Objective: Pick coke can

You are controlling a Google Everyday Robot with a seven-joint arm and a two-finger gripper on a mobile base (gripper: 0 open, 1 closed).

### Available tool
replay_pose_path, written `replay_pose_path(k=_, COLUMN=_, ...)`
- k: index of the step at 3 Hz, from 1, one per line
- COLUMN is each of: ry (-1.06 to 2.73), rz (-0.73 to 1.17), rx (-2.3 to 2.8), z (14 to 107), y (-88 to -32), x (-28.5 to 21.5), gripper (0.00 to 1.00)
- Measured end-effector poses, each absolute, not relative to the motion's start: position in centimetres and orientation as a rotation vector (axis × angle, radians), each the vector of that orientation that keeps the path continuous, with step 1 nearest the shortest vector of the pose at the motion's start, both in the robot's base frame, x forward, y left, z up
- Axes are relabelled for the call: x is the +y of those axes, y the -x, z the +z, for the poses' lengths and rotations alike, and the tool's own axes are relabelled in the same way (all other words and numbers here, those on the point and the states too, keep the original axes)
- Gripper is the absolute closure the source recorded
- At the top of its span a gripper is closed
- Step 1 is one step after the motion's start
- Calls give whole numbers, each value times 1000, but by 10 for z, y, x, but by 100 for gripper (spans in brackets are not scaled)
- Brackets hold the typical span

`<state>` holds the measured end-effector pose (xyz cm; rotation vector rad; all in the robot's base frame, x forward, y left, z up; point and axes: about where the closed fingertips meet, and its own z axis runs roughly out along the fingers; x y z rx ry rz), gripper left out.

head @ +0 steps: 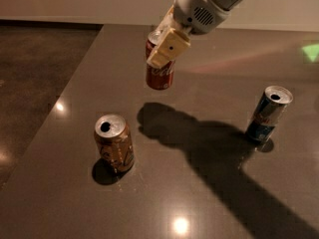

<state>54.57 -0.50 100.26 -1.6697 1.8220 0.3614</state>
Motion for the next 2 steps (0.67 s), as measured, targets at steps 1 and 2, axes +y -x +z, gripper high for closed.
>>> replay_pose_path(k=1, ry=1707, rz=371, rx=1778, z=1014, y=-528, x=-2, gripper=100)
replay_pose_path(k=2, ry=1707, rz=371, rx=1777, z=1014, y=-528, x=-2, gripper=100)
